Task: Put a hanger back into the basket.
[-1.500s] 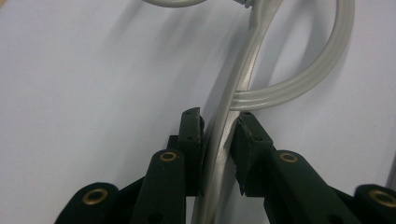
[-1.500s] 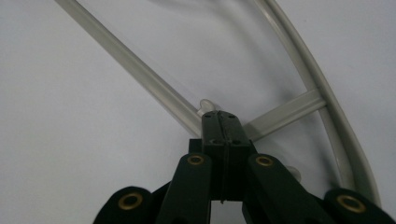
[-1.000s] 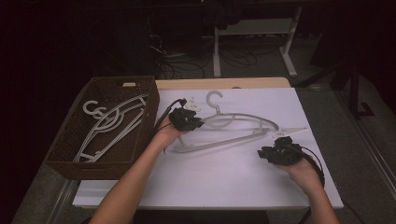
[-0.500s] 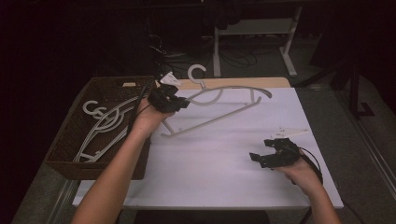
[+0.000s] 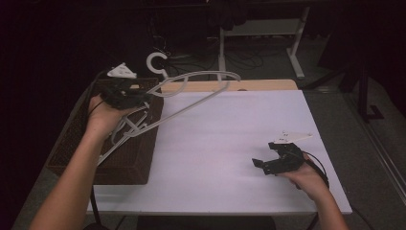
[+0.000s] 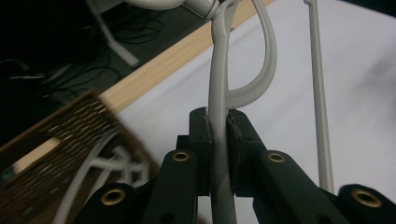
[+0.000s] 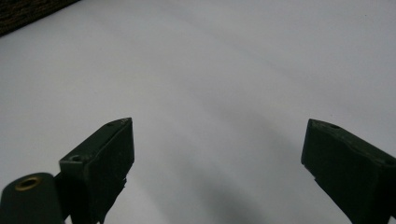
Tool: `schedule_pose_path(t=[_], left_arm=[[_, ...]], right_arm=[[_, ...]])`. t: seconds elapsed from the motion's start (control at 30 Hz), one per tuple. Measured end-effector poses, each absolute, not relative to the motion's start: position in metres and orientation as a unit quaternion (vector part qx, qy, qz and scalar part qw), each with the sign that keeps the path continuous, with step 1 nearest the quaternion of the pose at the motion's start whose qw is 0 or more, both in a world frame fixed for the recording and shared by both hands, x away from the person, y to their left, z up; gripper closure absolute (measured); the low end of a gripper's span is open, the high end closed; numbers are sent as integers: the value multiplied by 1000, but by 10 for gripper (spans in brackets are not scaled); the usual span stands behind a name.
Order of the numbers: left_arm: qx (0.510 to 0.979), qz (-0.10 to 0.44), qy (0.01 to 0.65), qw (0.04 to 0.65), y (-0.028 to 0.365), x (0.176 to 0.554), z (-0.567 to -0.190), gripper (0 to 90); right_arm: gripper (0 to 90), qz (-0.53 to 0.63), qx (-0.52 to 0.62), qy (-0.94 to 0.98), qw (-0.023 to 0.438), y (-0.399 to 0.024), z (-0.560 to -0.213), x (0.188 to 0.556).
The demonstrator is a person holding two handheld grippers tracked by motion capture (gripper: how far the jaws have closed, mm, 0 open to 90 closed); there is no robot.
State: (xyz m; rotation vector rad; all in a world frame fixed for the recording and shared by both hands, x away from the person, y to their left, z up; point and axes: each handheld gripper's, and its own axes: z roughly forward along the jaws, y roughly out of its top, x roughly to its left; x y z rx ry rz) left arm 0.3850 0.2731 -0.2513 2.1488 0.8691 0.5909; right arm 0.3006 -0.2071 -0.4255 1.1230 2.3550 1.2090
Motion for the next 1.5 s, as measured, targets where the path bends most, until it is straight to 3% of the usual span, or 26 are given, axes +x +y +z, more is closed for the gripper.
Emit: schedule_pose_path(t=[0.47,0.8,1.17,1.5], left_arm=[[791,268,427,347,400,374,-266,821],[771,282,477,314,460,362,-288,821],[791,269,483,262,455,379,-321,820],[790,244,501,255,448,394,-347,811]], right_arm=[[91,404,393,815,138,-208,-428,303],[91,402,397,813,141,-210,-429,304],[91,398,396,815,141,-209,-430,304],[91,399,396,815,141,-209,-430,304]])
